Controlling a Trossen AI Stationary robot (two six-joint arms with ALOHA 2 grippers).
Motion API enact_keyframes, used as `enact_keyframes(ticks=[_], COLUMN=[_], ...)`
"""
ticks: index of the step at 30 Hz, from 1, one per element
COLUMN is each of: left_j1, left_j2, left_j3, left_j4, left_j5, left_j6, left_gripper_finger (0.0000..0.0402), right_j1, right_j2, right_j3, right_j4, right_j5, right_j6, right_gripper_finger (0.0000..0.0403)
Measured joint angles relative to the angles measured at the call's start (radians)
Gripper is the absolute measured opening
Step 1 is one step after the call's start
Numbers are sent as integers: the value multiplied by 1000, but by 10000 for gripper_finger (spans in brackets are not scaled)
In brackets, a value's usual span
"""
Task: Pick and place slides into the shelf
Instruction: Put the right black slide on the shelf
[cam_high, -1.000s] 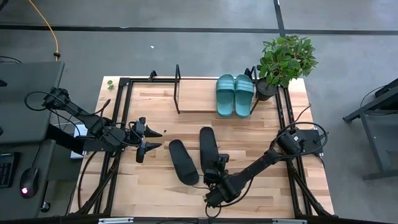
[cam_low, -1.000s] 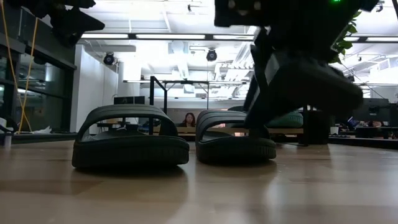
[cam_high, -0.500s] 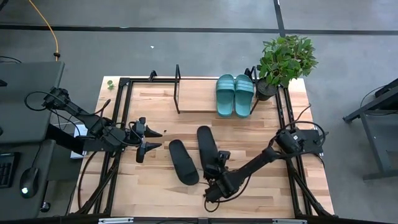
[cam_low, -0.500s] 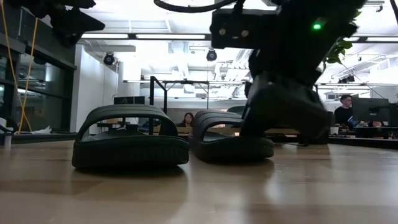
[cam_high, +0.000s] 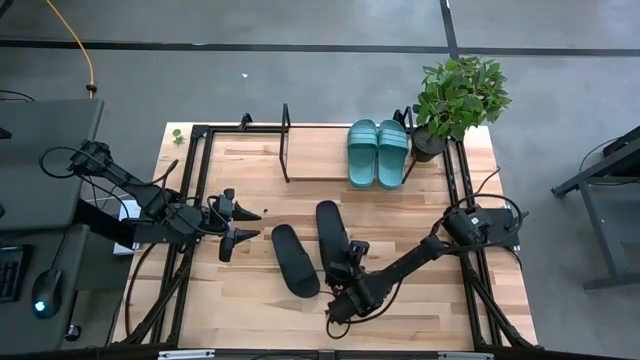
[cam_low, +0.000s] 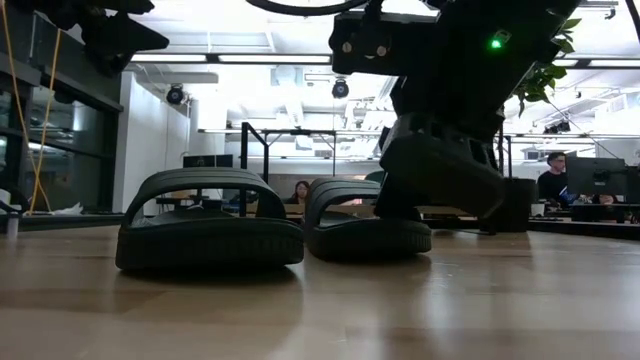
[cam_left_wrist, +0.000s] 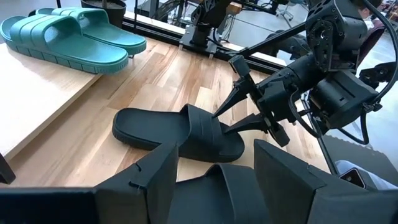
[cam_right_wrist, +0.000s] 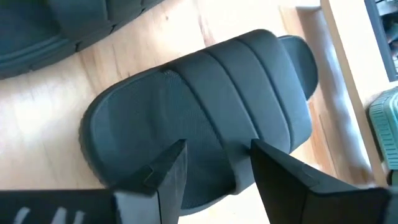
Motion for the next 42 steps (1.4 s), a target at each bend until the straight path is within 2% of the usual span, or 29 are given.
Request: enact_keyframes(ticks=[12, 24, 28, 42], left_j1=[0, 0, 0, 0], left_j2=[0, 0, 0, 0], left_j3=[0, 0, 0, 0], left_j4=[0, 0, -1, -1], left_j5=[0, 0, 0, 0], left_j6=[0, 0, 0, 0], left_gripper_finger=[193, 193, 193, 193], right_j1=[0, -6, -6, -6], right_j2=[4, 93, 97, 101], right_j3=[0, 3, 3, 15], right_j4=[-4, 3, -3, -19], right_j5=[42, 115, 134, 140], right_j6=[-9, -19, 26, 47], right_gripper_finger=[167, 167, 165, 85])
